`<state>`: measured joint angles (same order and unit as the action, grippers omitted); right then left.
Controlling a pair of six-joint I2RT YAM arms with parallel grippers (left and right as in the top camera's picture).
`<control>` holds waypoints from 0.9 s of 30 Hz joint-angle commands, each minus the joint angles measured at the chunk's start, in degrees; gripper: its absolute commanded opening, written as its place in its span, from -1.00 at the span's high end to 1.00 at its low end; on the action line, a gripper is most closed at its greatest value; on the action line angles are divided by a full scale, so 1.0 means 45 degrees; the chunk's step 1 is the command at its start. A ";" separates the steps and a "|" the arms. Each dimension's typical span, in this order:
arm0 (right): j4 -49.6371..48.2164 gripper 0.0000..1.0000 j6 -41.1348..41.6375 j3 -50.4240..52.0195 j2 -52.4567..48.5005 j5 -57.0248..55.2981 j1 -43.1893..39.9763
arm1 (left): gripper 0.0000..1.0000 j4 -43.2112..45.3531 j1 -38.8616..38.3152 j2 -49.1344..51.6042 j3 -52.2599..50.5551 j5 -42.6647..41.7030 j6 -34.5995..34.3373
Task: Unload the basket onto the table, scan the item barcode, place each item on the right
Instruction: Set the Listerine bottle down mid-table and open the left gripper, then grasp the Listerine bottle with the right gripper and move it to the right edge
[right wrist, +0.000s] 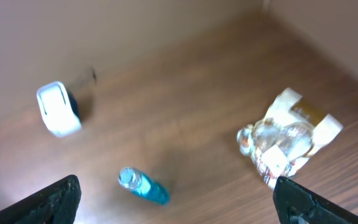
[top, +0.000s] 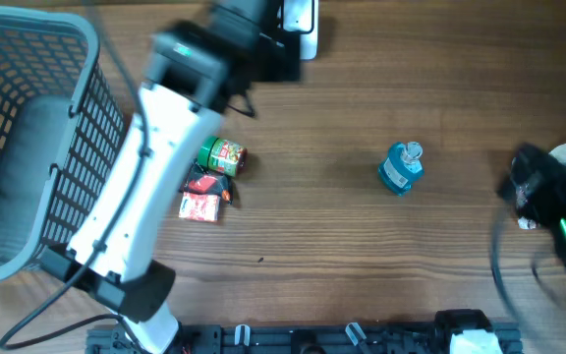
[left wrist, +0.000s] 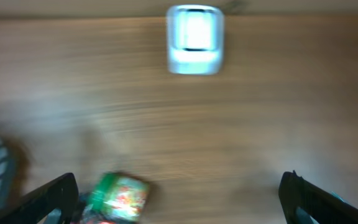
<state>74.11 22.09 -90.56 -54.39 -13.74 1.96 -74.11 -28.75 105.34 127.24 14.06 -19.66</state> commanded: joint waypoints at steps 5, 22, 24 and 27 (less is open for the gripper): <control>-0.0661 -0.99 -0.2317 0.0175 -0.5863 0.3099 0.0053 | -1.00 -0.0583 0.1787 -0.0053 0.0034 -0.0044 -0.0685; -0.0243 -0.99 -0.3541 0.0238 -0.9476 0.2837 0.2171 | -1.00 0.0423 0.2696 -0.0019 -0.1379 0.0214 -0.1078; 0.0049 -0.99 -0.3541 0.0238 -0.9486 0.2633 0.2171 | -1.00 0.0753 0.2817 -0.0019 -0.2137 0.0219 -0.1083; 0.0301 -0.89 -0.3628 0.0238 -0.9486 0.2633 0.2171 | -1.00 0.1345 0.2846 -0.0024 -0.3254 0.0214 -0.1093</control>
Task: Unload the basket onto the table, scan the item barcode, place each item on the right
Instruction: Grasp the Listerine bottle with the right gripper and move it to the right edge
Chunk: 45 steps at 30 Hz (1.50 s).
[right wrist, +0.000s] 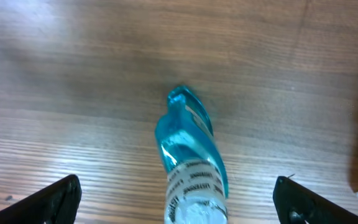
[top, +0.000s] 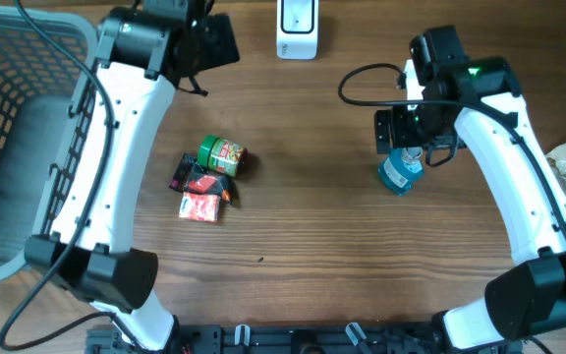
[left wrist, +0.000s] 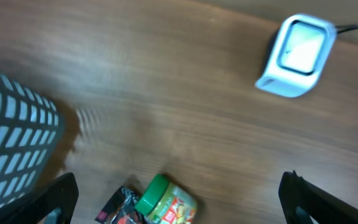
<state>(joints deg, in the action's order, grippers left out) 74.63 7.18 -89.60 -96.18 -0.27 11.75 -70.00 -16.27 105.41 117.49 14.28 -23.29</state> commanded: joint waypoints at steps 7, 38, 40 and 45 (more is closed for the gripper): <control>0.0335 -0.81 -0.0913 0.0291 -0.0223 -0.0063 -0.0005 | -1.00 0.2035 0.0083 -0.0034 -0.3784 -0.0121 -0.1350; -0.0389 0.63 -0.0719 0.1243 -0.0413 -0.0865 -0.0005 | -1.00 0.6266 -0.0325 -0.0044 -0.9709 -0.0500 -0.2934; -0.0379 0.63 -0.0447 0.1127 -0.0413 -0.1515 -0.0010 | -1.00 0.6271 -0.0325 -0.0044 -0.9709 -0.0500 -0.2934; -0.0481 0.64 -0.0223 0.0510 -0.0384 -0.2565 -0.0486 | -1.00 0.6169 -0.0340 -0.0044 -0.9709 -0.0495 -0.2934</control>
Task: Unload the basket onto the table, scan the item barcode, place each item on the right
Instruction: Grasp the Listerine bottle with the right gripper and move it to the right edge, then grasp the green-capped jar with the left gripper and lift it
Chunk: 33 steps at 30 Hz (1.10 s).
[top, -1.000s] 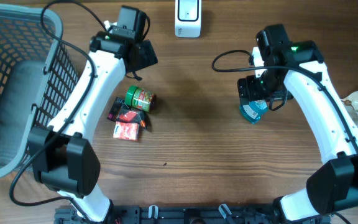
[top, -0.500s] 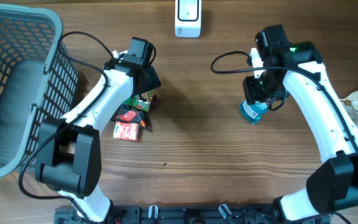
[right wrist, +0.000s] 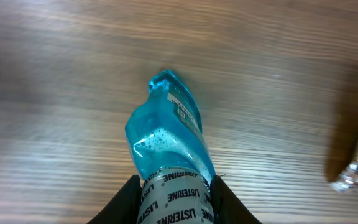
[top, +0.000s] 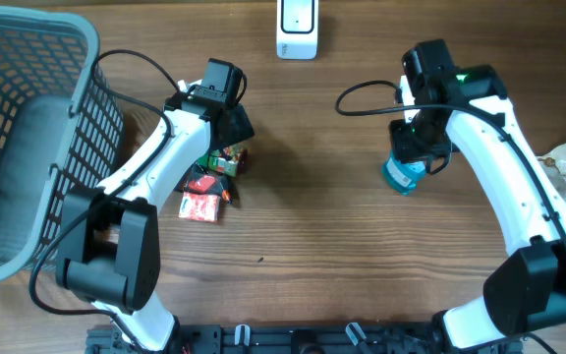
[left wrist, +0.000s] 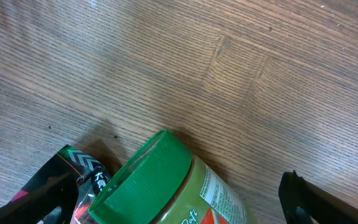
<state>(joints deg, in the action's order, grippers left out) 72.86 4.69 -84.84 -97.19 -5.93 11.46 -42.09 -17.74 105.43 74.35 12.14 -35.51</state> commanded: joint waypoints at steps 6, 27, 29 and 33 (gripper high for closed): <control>-0.0709 0.60 0.0534 -0.0583 -0.0155 -0.1292 -0.2336 | -1.00 -0.0039 -0.0010 -0.0049 -0.0121 0.0029 -0.0209; -0.3075 -0.23 0.1413 -0.0578 -0.0160 0.0787 -1.0210 | -1.00 -0.0461 -0.0015 -0.0049 -0.0121 0.0078 -0.0170; -0.3089 -0.60 0.1545 -0.0578 -0.0160 0.0792 -1.0210 | -1.00 -0.0559 -0.0015 -0.0049 -0.0121 0.0078 -0.0170; -0.3075 -1.00 0.1627 -0.0578 -0.0155 0.1166 -1.0210 | -1.00 -0.0554 -0.0010 -0.0049 -0.0117 0.0083 -0.0170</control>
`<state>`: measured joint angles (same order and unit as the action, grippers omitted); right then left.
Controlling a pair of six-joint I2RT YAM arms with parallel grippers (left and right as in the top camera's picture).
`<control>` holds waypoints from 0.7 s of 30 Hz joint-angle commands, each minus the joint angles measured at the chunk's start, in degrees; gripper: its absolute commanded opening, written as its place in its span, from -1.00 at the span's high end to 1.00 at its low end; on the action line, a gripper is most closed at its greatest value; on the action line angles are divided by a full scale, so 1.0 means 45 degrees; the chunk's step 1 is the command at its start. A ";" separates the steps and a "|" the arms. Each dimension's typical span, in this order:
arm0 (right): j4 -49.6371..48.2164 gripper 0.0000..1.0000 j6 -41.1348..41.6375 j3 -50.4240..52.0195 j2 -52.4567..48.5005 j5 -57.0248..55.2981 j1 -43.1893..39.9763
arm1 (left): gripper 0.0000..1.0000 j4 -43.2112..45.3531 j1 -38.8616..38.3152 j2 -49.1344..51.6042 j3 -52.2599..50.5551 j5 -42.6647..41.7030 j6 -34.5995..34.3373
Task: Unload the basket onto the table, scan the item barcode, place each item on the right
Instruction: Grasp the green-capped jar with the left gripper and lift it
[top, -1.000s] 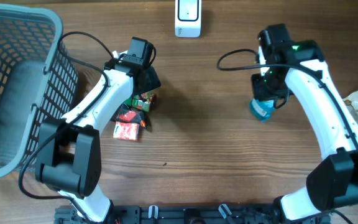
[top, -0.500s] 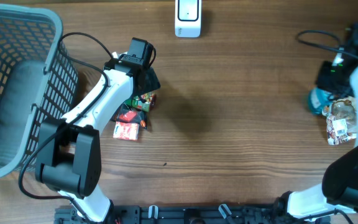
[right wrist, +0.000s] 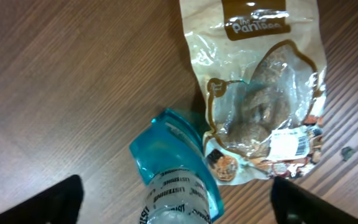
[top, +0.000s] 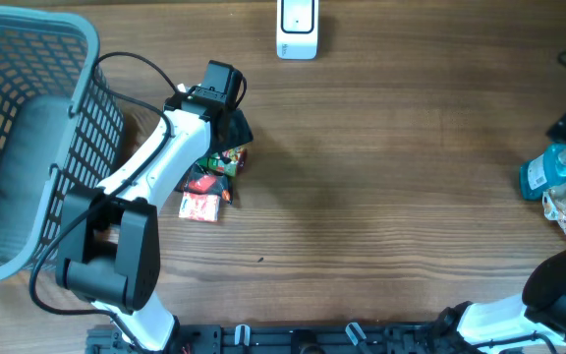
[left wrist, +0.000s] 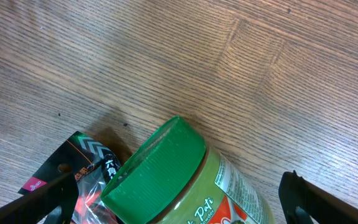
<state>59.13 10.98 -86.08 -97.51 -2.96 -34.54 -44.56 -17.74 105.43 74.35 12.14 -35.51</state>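
Observation:
The white barcode scanner stands at the table's far edge. A clear blue mouthwash bottle rests at the far right, touching a snack bag. My right gripper is open, its fingers wide apart on either side of the bottle's neck. A green-lidded jar lies left of centre beside red and black packets. Just above the jar my left gripper hangs open, one finger on each side of it.
A grey mesh basket fills the left edge of the table. A red packet lies in front of the jar. The right arm reaches in from beyond the right edge of the overhead view.
The blue bottle has gone from right of centre to the far right, beside the snack bag. My right gripper, then shut on it, is now open. The left gripper has barely shifted over the jar.
Both arms were in motion, the left near the scanner and the right at the table's right edge. Then the right gripper hung open over the bottle. Then it was shut on the bottle while the left was over the jar. Now the bottle is released far right.

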 commanded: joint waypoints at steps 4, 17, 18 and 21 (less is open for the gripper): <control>0.0393 -0.99 0.0287 -0.0670 0.0053 0.0797 0.0015 | -1.00 0.0005 -0.0010 -0.0117 -0.0117 0.0136 -0.0121; 0.2676 -1.00 0.0661 -0.2730 0.3065 0.1258 0.1234 | -1.00 -0.0971 0.0384 -0.3055 -0.0117 -0.3531 1.0496; 0.2798 -1.00 0.0704 -0.2725 0.3196 0.1258 0.1331 | -1.00 -0.1209 0.0491 -0.3011 -0.0117 -0.3711 1.0826; 0.3026 -0.99 0.0933 -0.2725 0.3424 0.1263 0.1603 | -1.00 -0.1515 0.0646 -0.2963 -0.0117 -0.3648 1.1322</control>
<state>72.27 13.30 -97.23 -83.09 1.96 -28.49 -50.52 -15.99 91.39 73.95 0.38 4.97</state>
